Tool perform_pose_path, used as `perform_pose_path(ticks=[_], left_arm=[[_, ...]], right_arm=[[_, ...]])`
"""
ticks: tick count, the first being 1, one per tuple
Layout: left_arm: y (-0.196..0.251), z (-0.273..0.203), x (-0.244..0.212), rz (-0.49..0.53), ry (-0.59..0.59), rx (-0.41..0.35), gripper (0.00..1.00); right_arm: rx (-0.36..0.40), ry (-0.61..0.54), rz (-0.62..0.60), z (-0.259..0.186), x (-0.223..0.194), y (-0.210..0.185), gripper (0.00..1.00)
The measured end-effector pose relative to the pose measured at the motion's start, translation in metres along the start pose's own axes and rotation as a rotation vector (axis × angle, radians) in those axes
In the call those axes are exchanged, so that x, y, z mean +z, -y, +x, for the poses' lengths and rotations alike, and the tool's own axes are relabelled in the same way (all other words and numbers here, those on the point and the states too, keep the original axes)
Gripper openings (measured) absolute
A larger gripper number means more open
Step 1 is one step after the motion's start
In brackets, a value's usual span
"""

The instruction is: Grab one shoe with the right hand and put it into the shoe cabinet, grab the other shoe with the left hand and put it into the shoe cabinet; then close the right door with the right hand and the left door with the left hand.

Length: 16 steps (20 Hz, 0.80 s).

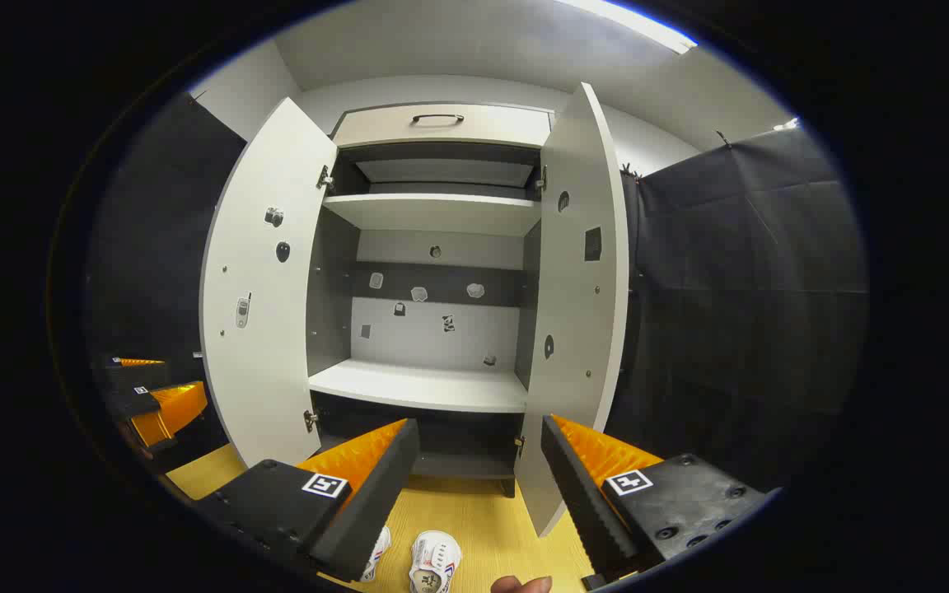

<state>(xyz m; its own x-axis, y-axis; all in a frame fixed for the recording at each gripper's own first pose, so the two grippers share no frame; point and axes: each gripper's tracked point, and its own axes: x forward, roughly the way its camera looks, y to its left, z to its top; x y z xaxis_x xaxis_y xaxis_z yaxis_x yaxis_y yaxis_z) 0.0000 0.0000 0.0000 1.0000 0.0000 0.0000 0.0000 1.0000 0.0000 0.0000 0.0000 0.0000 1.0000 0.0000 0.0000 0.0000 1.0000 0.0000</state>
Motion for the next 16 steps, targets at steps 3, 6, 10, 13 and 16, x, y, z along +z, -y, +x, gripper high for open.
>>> perform_pose_path(ticks=[3,6,10,13,16], left_arm=[[-0.0014,-0.0001,-0.0017,0.001,-0.004,0.001,0.95],[-0.0024,0.0003,-0.0018,0.003,-0.003,0.002,0.95],[-0.0043,0.0006,-0.0006,0.007,0.003,0.005,0.95],[-0.0051,0.0003,-0.0006,0.004,0.002,0.005,0.95],[-0.0048,-0.0001,-0.0006,0.004,0.002,0.007,0.95]], right_arm=[[-0.001,-0.003,0.001,-0.0002,-0.0012,-0.001,0.98],[-0.001,-0.009,0.006,-0.0004,-0.0022,-0.0024,0.98],[0.0,-0.005,0.006,0.0008,-0.0011,-0.0042,0.98],[0.004,-0.001,0.006,0.001,0.0001,-0.0064,0.98],[0.007,0.0,0.007,0.0008,0.0006,-0.0071,0.98]])
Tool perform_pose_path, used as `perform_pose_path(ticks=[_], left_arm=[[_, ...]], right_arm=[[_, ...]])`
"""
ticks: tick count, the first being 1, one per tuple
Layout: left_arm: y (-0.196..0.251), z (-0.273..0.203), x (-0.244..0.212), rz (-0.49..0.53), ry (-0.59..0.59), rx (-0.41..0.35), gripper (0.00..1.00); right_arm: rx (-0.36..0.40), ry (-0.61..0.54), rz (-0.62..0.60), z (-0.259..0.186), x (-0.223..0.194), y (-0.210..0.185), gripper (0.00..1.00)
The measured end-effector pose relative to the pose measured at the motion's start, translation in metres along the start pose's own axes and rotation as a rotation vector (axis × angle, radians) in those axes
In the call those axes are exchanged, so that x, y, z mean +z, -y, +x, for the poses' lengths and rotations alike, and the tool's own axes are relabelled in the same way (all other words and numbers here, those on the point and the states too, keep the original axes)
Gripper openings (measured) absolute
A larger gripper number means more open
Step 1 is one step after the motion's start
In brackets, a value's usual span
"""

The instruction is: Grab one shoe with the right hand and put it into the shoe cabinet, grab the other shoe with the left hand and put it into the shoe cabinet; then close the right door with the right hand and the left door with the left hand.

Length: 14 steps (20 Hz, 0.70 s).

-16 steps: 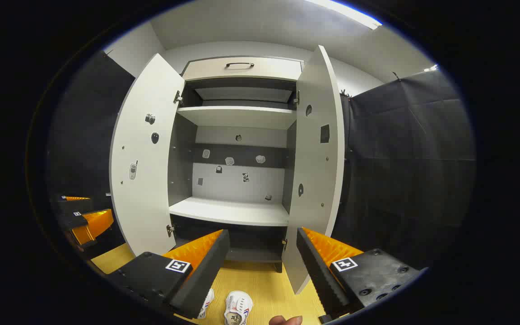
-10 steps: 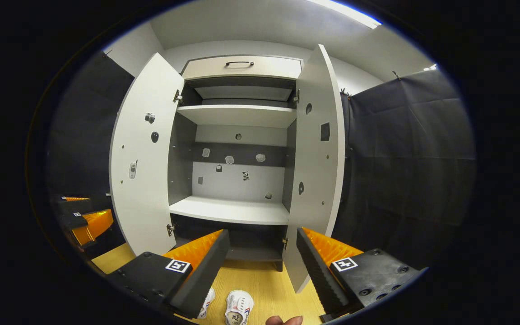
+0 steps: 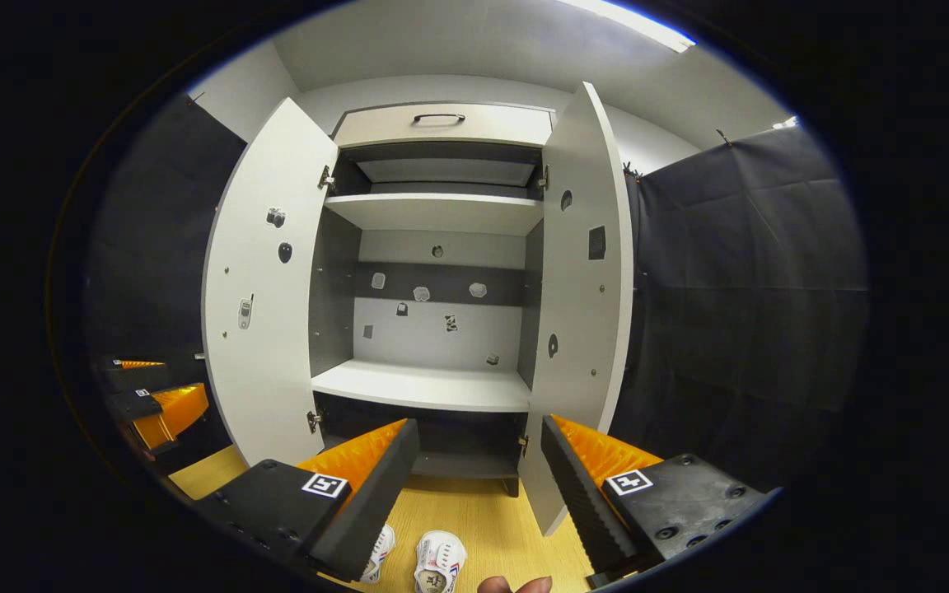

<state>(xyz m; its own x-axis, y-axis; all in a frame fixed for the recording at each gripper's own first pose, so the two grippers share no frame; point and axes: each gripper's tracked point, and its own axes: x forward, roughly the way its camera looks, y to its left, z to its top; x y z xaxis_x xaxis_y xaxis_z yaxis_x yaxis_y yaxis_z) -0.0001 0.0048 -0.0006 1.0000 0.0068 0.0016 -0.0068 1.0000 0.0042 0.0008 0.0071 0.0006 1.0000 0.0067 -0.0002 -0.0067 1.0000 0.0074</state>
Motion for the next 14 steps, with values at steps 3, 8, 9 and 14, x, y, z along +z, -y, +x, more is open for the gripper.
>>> perform_pose_path(ticks=[3,8,9,14], left_arm=[[-0.001,0.0,0.001,0.0,0.001,0.001,0.95],[-0.001,0.0,0.0,0.004,0.001,-0.001,0.95],[-0.001,0.0,0.0,0.005,0.001,-0.002,0.95],[-0.002,-0.002,-0.007,-0.004,-0.004,-0.005,0.95]], right_arm=[[0.001,-0.003,0.002,0.0,0.0,0.0,0.98],[0.02,-0.053,0.012,-0.001,-0.016,-0.007,0.98],[0.027,-0.069,0.012,-0.003,-0.021,-0.009,0.98],[0.104,-0.213,0.027,-0.012,-0.076,-0.035,0.98]])
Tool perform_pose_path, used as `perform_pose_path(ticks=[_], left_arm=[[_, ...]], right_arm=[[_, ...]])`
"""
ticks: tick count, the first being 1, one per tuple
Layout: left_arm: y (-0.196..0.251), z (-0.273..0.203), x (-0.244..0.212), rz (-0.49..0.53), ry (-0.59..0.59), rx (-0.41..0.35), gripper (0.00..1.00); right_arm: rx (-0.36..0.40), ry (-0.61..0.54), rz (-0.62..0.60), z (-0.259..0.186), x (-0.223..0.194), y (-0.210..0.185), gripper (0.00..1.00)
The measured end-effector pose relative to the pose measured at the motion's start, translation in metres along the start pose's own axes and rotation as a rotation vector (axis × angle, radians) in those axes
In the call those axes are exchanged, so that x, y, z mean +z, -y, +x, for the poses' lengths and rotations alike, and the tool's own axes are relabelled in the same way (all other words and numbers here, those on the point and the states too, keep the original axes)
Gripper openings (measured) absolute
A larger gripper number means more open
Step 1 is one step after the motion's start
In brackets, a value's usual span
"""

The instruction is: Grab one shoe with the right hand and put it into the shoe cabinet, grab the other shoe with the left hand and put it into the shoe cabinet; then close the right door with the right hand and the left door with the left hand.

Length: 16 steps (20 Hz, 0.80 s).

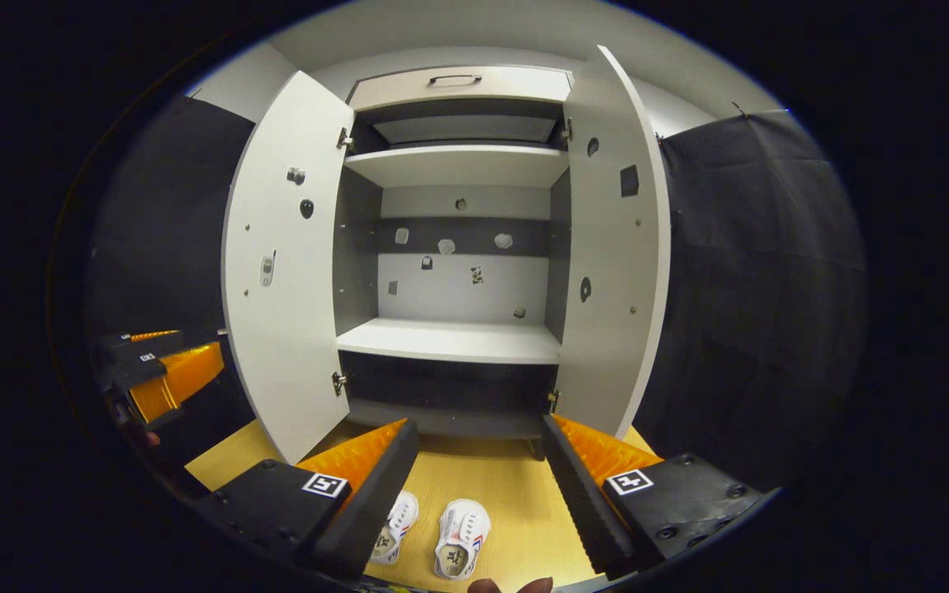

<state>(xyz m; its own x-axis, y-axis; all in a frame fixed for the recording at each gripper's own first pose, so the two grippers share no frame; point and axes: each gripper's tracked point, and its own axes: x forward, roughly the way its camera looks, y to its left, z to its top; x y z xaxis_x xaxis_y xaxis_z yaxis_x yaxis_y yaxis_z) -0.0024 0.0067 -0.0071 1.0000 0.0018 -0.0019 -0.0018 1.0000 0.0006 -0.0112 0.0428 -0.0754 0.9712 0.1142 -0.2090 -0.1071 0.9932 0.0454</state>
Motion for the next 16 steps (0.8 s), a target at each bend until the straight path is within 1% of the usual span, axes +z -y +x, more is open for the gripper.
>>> perform_pose_path(ticks=[4,7,9,13,16], left_arm=[[-0.004,-0.003,-0.01,0.005,-0.015,0.003,0.95],[-0.006,-0.006,-0.016,0.011,-0.027,0.009,0.95],[-0.009,-0.008,-0.021,0.01,-0.037,0.013,0.95],[-0.014,-0.011,-0.032,0.013,-0.06,0.021,0.95],[-0.016,-0.012,-0.039,0.013,-0.074,0.026,0.95]], right_arm=[[0.055,-0.163,0.043,0.003,-0.068,-0.016,0.98],[0.073,-0.274,0.048,0.004,-0.12,-0.021,0.98],[0.085,-0.351,0.074,0.007,-0.156,-0.025,0.99],[0.084,-0.48,0.128,0.015,-0.222,-0.031,0.98],[0.084,-0.555,0.152,0.027,-0.267,-0.035,0.84]])
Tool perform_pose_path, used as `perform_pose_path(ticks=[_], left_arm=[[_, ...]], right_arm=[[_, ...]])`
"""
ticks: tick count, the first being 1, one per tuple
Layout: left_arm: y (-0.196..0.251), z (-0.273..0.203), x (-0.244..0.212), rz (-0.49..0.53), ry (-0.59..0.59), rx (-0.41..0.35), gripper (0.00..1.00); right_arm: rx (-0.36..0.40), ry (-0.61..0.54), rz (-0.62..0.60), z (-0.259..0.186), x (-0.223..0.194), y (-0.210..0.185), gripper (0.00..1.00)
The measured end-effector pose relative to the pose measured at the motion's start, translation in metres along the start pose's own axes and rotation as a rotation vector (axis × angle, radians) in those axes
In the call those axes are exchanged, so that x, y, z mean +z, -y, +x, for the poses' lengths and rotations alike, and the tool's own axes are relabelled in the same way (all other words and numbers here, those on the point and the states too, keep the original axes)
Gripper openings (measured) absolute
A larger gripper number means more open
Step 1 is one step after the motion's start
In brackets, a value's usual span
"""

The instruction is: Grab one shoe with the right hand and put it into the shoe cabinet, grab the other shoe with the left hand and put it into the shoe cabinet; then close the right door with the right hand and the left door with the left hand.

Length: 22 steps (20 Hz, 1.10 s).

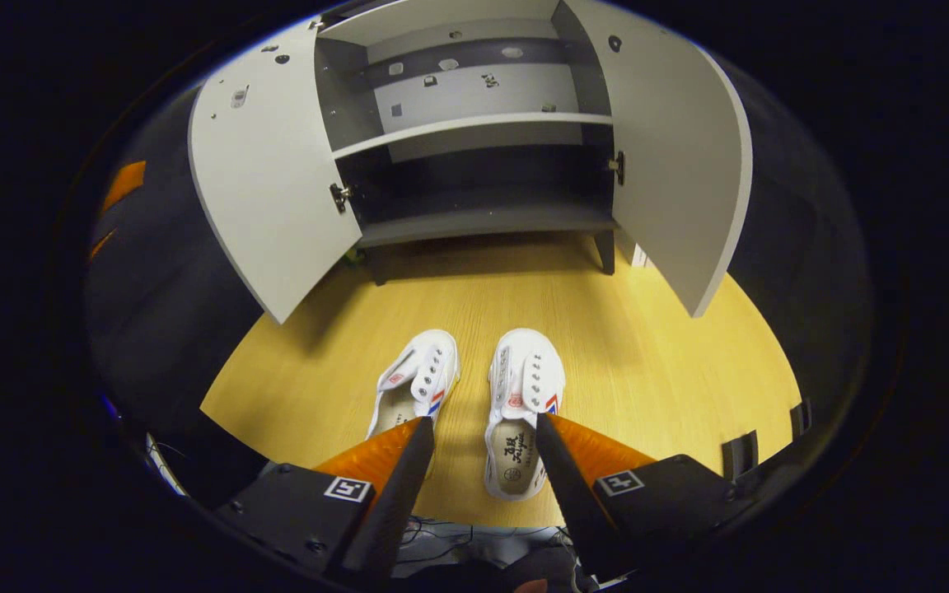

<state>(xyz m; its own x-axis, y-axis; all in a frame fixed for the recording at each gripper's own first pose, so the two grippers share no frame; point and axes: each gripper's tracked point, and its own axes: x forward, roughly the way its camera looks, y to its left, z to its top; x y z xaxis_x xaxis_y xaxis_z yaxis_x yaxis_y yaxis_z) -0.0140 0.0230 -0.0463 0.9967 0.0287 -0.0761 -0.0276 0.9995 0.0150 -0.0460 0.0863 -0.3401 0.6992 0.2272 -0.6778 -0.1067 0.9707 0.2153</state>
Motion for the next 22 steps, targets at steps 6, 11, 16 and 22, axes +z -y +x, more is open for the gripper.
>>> perform_pose_path(ticks=[6,11,16,22], left_arm=[[-0.005,0.004,-0.013,0.004,-0.026,0.006,0.95],[-0.011,0.008,-0.026,0.009,-0.058,0.016,0.95],[-0.022,0.004,-0.024,0.011,-0.028,0.047,0.94],[-0.031,0.003,-0.03,0.02,-0.043,0.067,0.94]], right_arm=[[-0.059,-0.083,0.043,0.062,-0.04,0.013,0.46],[-0.082,-0.047,0.035,0.099,-0.04,0.012,0.46],[-0.146,0.076,0.001,0.121,-0.026,0.025,0.34],[-0.09,0.087,0.001,0.135,-0.023,0.022,0.07]])
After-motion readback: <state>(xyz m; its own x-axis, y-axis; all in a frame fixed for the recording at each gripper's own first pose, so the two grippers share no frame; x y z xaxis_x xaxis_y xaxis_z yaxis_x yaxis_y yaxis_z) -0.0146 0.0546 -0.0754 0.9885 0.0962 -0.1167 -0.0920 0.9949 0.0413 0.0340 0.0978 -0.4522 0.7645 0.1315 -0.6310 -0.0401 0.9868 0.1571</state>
